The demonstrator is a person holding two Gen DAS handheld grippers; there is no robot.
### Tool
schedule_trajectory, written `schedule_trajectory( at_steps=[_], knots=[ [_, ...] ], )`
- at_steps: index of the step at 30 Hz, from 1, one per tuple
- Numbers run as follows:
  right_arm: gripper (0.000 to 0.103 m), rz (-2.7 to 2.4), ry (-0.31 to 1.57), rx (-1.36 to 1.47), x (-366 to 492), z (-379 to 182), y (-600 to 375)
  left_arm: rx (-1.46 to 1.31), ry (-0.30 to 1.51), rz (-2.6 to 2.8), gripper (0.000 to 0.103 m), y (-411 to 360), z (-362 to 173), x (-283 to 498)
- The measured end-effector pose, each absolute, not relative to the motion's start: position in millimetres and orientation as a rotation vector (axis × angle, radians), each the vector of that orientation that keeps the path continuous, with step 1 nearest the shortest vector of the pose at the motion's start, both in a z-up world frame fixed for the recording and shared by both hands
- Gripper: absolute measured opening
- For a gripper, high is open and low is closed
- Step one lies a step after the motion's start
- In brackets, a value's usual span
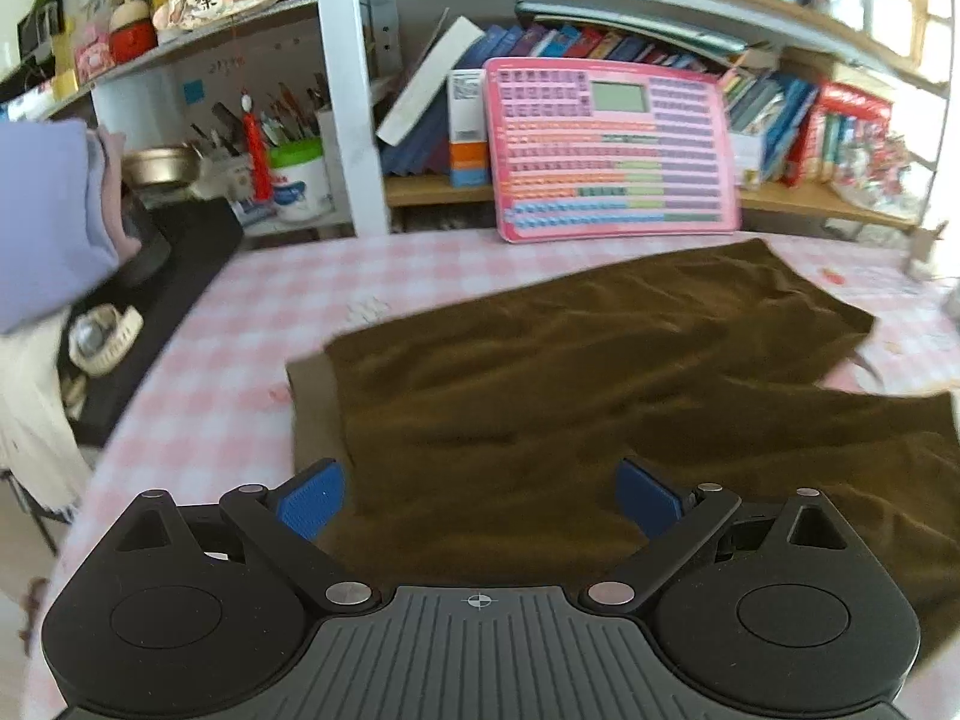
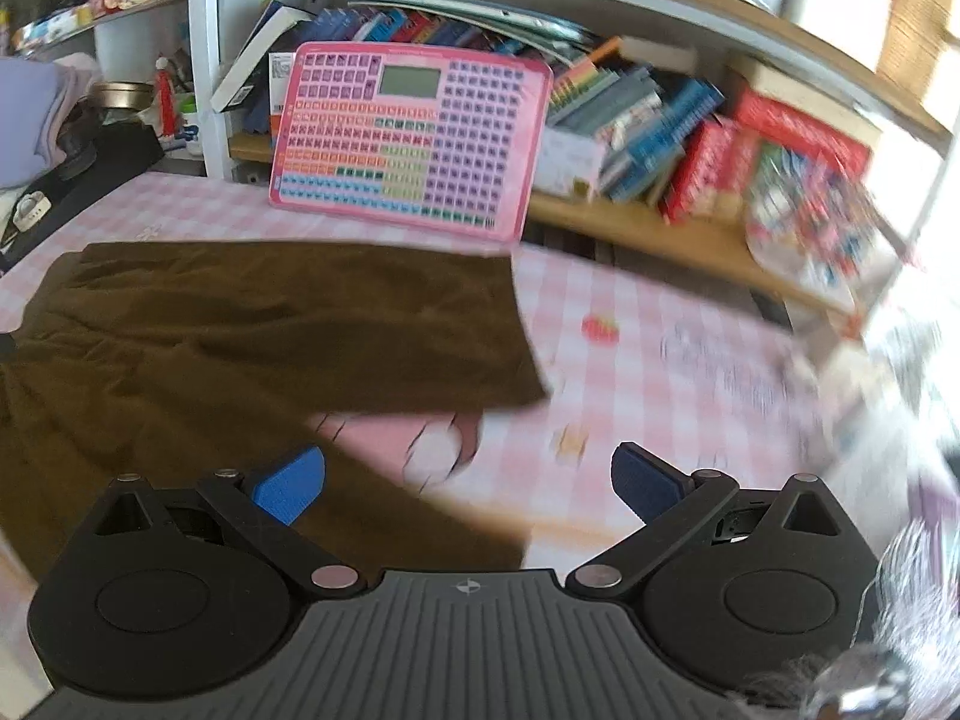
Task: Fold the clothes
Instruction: 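Grasp the garment edge with the right tool while the left tool grasps it too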
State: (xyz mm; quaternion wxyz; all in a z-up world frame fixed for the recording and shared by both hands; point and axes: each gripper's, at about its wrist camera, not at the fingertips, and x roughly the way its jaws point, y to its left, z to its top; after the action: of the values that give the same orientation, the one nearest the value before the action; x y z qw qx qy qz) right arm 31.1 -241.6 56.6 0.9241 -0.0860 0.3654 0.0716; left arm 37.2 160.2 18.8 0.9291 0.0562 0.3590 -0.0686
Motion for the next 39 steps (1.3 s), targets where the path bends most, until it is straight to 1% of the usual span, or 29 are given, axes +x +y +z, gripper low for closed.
schedule_trajectory(
  at_steps=[7, 9, 11, 13, 17, 19, 21, 23, 25, 32, 34, 36, 38, 39],
  knots=[
    [0.099, 0.300, 0.765, -0.225, 147, 53, -262, 0.154, 0.718, -0.106, 0.098, 165, 26, 85],
    [0.094, 0.326, 0.775, -0.243, 180, 45, -259, 0.172, 0.722, -0.099, 0.098, 167, 25, 98],
    [0.090, 0.341, 0.783, -0.270, 207, 36, -254, 0.185, 0.735, -0.087, 0.094, 170, 23, 110],
    [0.088, 0.349, 0.789, -0.298, 232, 28, -249, 0.193, 0.756, -0.072, 0.086, 173, 20, 121],
    [0.084, 0.366, 0.810, -0.324, 277, 12, -244, 0.205, 0.787, -0.057, 0.078, 178, 11, 138],
    [0.079, 0.377, 0.828, -0.335, 294, 4, -242, 0.213, 0.803, -0.058, 0.071, 180, 5, 146],
    [0.071, 0.392, 0.849, -0.347, 311, -6, -239, 0.225, 0.819, -0.064, 0.068, 182, 0, 156],
    [0.066, 0.409, 0.878, -0.349, 323, -18, -238, 0.235, 0.826, -0.076, 0.066, 183, -4, 166],
    [0.063, 0.415, 0.903, -0.351, 333, -29, -239, 0.241, 0.828, -0.092, 0.066, 186, -9, 177],
    [0.059, 0.461, 0.943, -0.305, 347, -48, -250, 0.317, 0.904, -0.190, 0.066, 179, -36, 217],
    [0.055, 0.482, 0.952, -0.287, 349, -49, -253, 0.333, 0.927, -0.217, 0.066, 177, -44, 222],
    [0.046, 0.501, 0.962, -0.262, 349, -49, -256, 0.341, 0.948, -0.243, 0.066, 178, -51, 226],
    [0.040, 0.517, 0.970, -0.240, 349, -48, -258, 0.333, 0.960, -0.264, 0.066, 180, -54, 229],
    [0.037, 0.520, 0.971, -0.237, 348, -48, -258, 0.313, 0.965, -0.272, 0.065, 183, -54, 230]
  ],
)
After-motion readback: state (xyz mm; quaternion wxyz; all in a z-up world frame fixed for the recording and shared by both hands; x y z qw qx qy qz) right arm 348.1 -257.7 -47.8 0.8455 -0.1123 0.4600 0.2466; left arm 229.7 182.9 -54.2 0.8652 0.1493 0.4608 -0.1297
